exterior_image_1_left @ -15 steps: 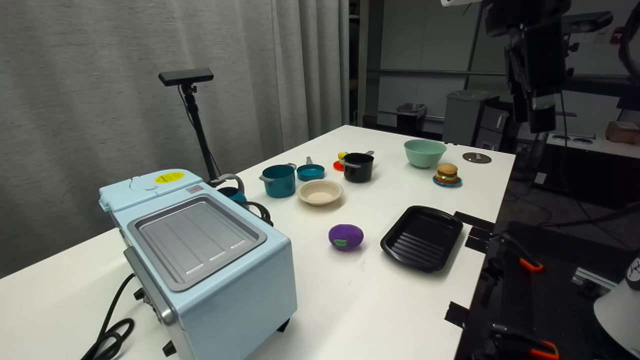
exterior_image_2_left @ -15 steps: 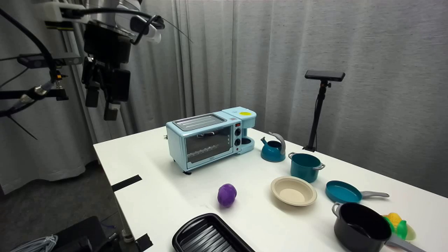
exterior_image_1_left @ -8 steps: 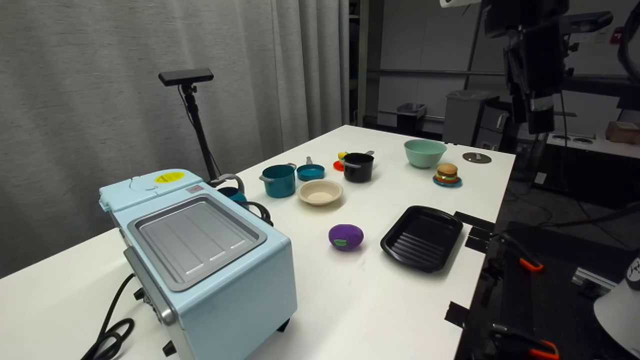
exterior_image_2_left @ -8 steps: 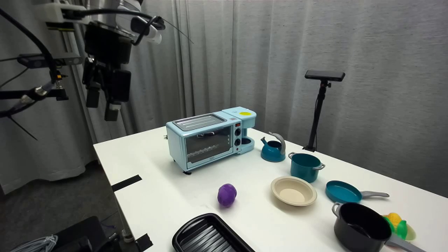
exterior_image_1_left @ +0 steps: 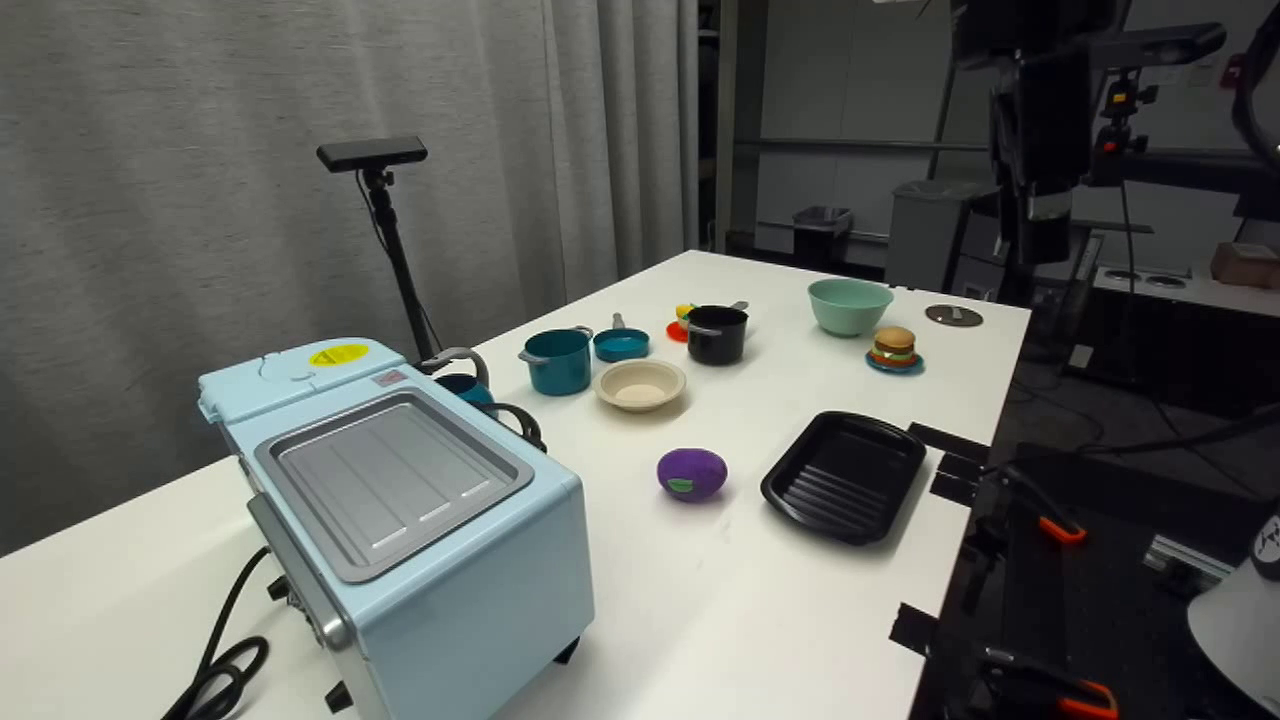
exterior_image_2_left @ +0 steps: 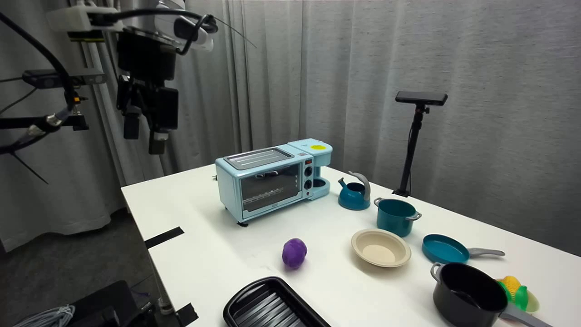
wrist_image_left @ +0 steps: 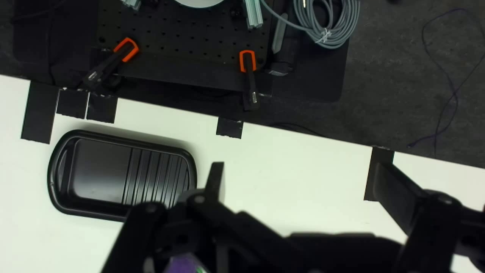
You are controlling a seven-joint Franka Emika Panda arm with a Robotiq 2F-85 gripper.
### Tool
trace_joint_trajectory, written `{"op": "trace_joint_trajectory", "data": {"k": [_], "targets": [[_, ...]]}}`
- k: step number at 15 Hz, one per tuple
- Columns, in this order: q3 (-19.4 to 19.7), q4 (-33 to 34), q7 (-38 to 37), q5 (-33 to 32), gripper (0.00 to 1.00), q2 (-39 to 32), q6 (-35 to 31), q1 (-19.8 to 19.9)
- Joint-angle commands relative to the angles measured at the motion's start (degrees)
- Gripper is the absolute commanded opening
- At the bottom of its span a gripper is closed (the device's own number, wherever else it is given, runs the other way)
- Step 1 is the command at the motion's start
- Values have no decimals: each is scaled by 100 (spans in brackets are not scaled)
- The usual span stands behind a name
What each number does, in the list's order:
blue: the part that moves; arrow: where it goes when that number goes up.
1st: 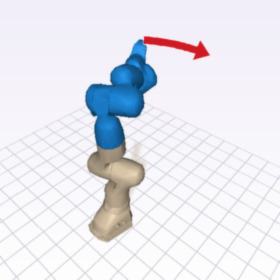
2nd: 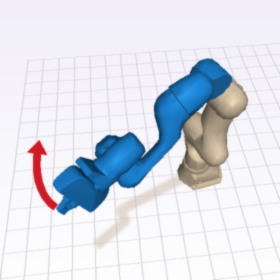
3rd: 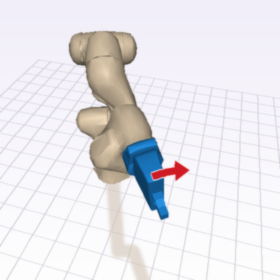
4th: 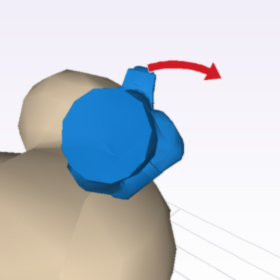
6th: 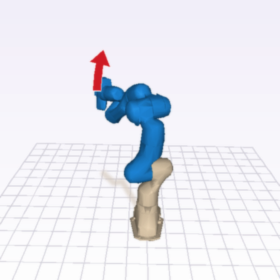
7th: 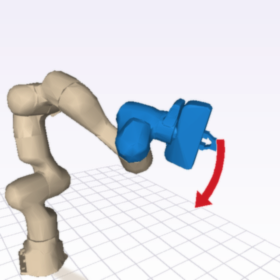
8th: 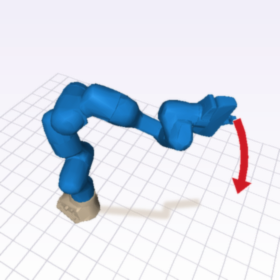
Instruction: Put the purple plushy in the bowl
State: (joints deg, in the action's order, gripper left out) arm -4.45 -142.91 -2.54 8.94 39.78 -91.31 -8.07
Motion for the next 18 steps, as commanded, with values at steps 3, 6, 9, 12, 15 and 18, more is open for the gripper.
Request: {"op": "trace_joint_trajectory", "data": {"k": [3, 6, 9, 12, 15, 18], "targets": [[-165, -106, -86, -252, 100, 109, -483, 148], [-113, -13, -71, -212, 100, 1, -504, 85], [-134, -50, -132, -234, 100, 3, -681, 100], [-138, -66, -138, -236, 100, 5, -694, 106], [-138, -67, -139, -236, 100, 5, -695, 108], [-133, -87, -139, -200, 100, 9, -779, 103]]}}
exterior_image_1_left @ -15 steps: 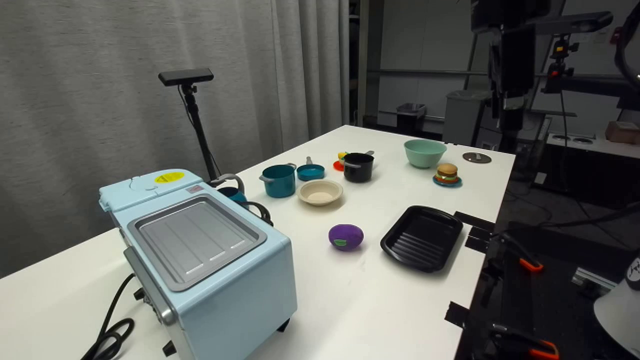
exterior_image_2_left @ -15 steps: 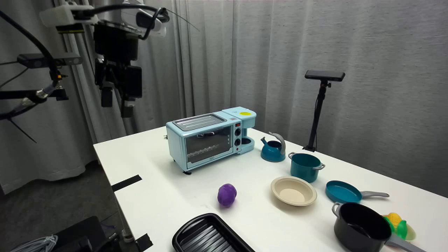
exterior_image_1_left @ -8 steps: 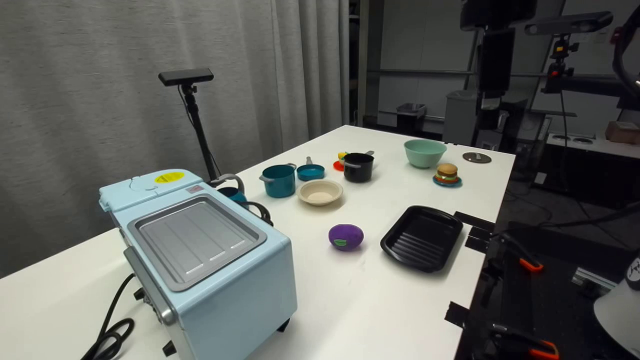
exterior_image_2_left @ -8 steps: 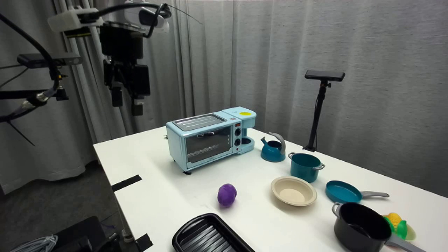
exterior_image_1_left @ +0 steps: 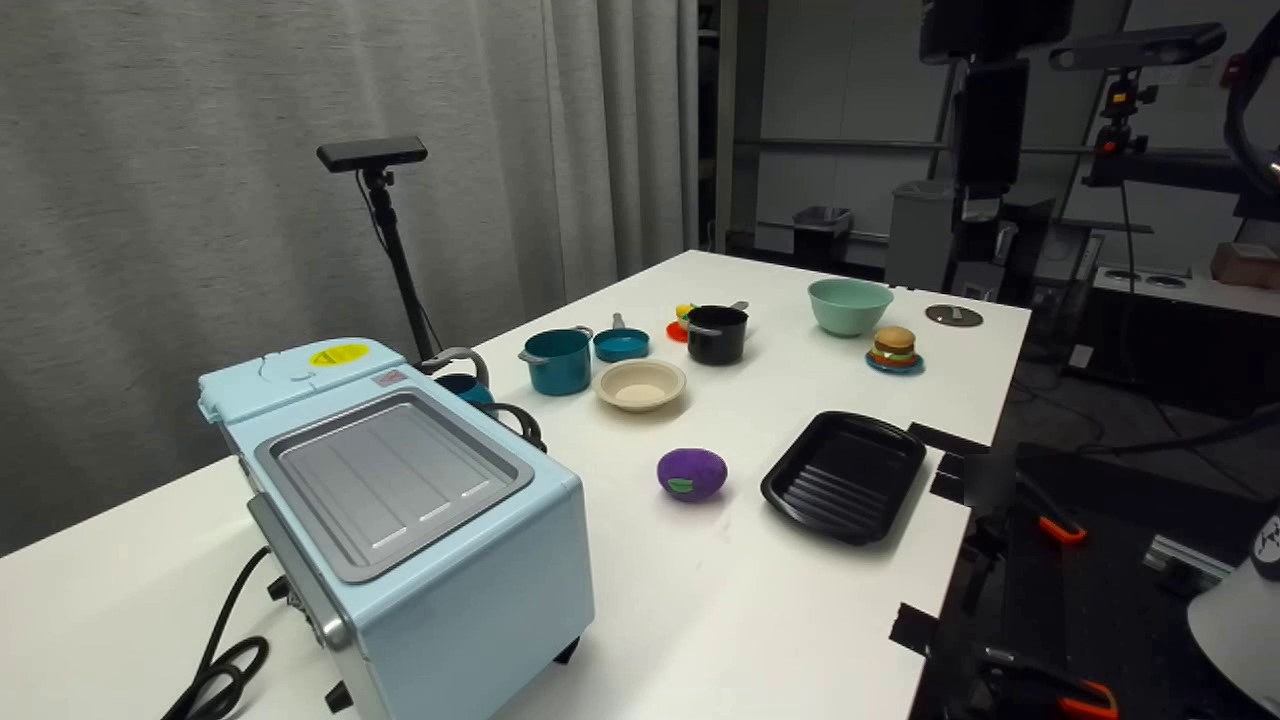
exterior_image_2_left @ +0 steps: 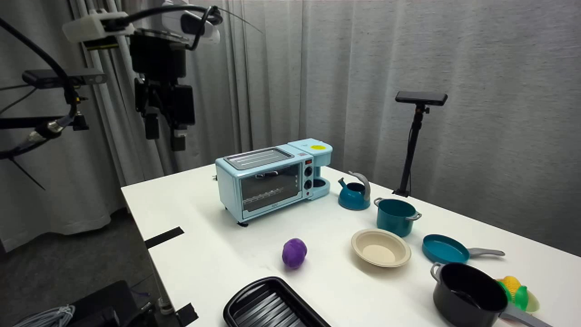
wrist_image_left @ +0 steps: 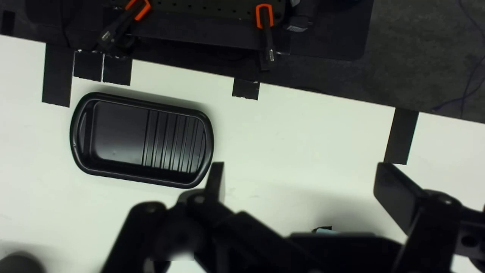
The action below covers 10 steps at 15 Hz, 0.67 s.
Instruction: Put the purple plushy in the bowl
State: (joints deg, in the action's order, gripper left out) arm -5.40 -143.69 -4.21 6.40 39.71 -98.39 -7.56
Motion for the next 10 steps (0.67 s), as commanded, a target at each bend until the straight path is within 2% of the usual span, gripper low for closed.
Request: {"op": "trace_joint_trajectory", "data": {"k": [1, 4, 5, 7, 10], "targets": [[-42, -20, 13, 57, 100, 21, -106, 57], [-49, -27, -3, 46, 100, 26, -156, 65], [221, 951, 255, -210, 100, -861, -115, 302], [287, 1266, 221, -354, 100, -1110, -275, 410], [514, 2252, 337, -425, 100, -1971, -240, 590]]}}
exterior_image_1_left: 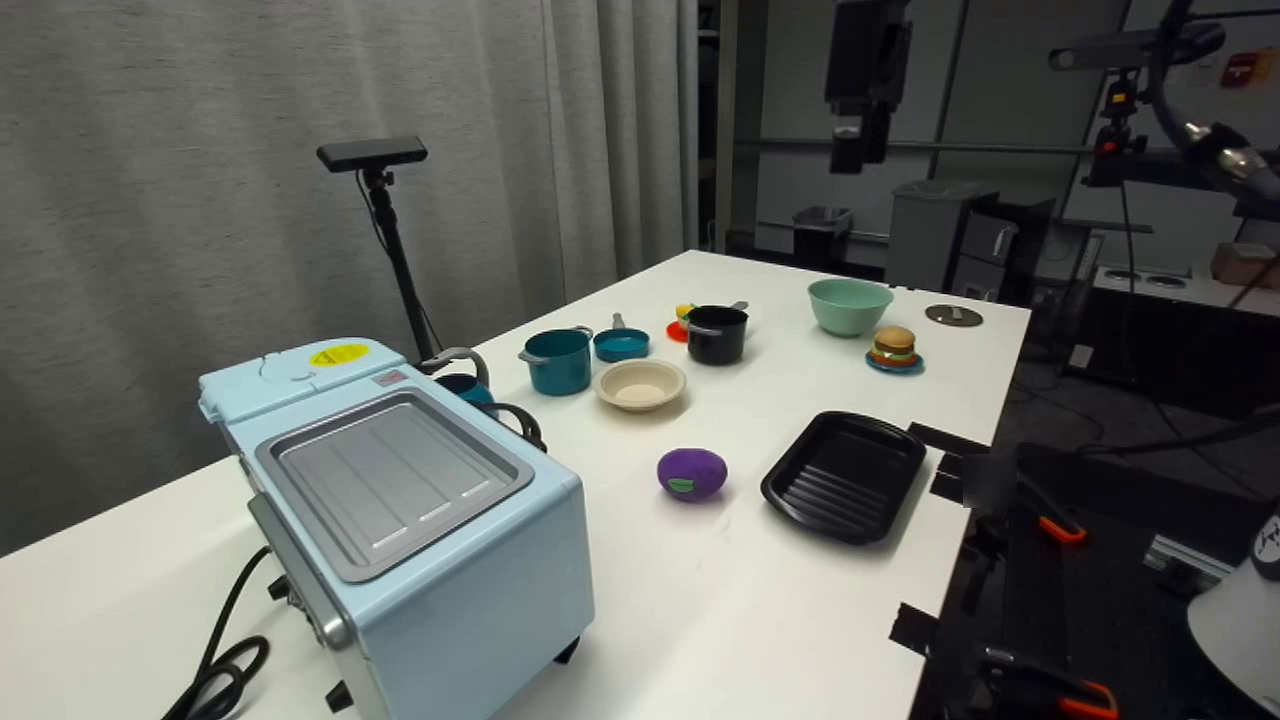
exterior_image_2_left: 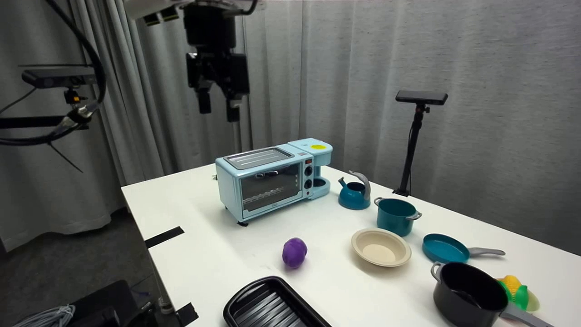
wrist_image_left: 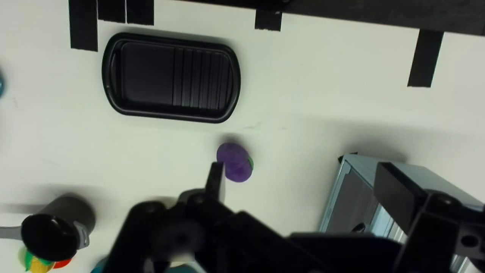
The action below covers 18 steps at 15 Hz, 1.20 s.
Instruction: Put the purple plushy in the bowl
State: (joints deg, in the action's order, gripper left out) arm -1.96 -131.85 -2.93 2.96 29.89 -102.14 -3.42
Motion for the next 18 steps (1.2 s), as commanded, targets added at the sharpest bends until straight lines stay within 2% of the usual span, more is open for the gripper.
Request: {"op": "trace_joint_trajectory", "data": {"k": [1, 3, 5, 6, 9, 13, 15, 18], "targets": [[279, 1408, 281, -95, 100, -1303, 184, 178], [389, 2063, 488, -26, 100, -1913, 361, 264], [533, 2685, 742, 134, 100, -2519, 857, 312], [394, 1853, 468, 2, 100, -1822, 321, 287], [474, 2418, 606, 29, 100, -2442, 587, 338], [471, 2545, 608, 32, 100, -2514, 677, 338], [411, 2334, 597, -309, 100, -2520, 373, 312], [297, 1860, 637, -449, 100, -2637, -241, 238]]}}
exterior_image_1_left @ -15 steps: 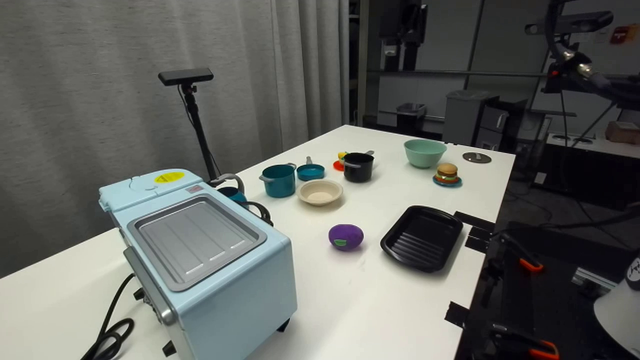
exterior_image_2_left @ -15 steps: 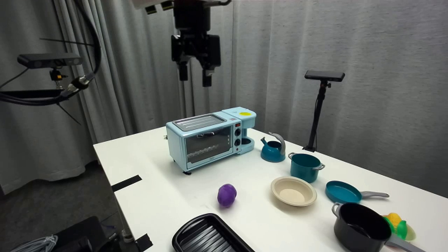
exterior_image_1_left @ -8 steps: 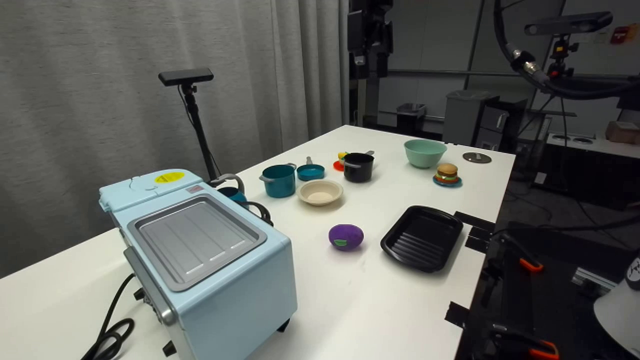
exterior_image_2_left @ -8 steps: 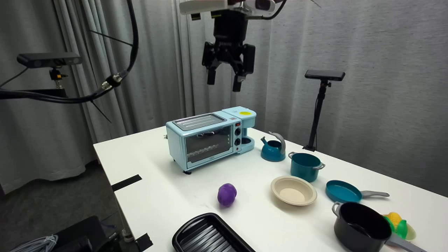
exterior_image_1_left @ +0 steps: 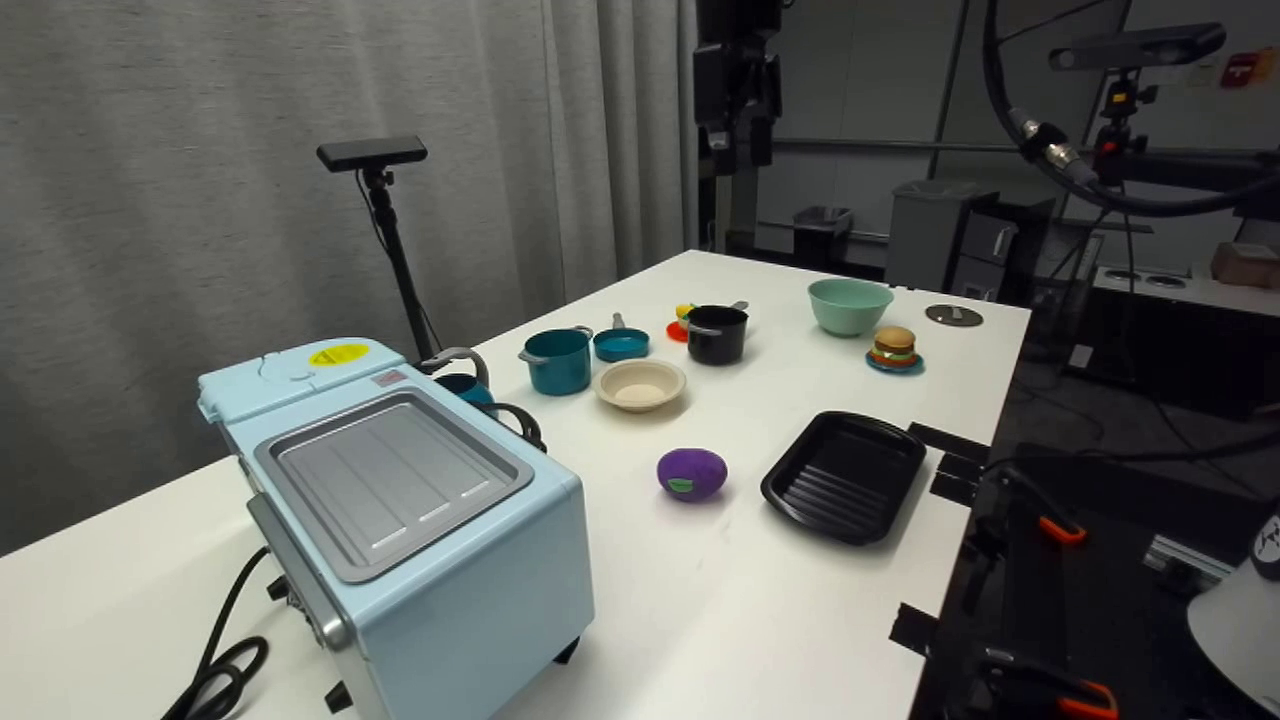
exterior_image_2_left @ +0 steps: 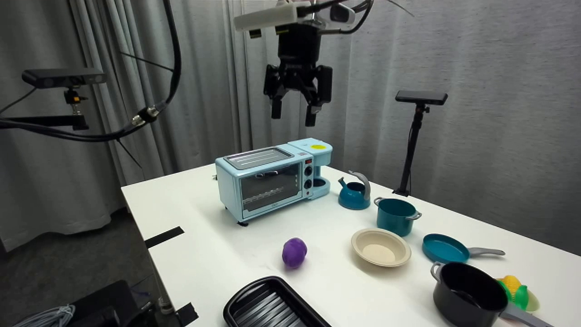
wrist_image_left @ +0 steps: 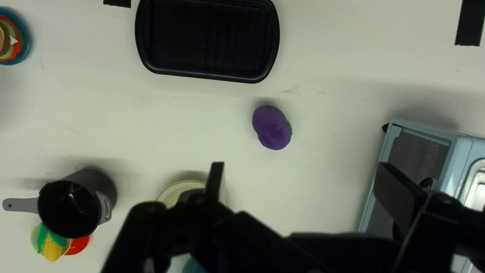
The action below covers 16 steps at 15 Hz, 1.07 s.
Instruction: Put the purple plushy in the bowl
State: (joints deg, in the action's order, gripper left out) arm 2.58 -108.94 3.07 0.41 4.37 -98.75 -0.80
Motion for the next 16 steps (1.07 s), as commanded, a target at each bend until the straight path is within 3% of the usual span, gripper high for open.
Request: {"op": "trace_joint_trajectory", "data": {"k": [1, 5, 10, 16], "targets": [[-226, -629, 4, -187, 100, -173, -878, -67], [-437, -1090, -12, -180, 100, -649, -1703, -148], [-464, -1207, -277, -470, 100, -1347, -2323, -171], [-430, -1200, -315, -427, 100, -1672, -2371, -147]]}}
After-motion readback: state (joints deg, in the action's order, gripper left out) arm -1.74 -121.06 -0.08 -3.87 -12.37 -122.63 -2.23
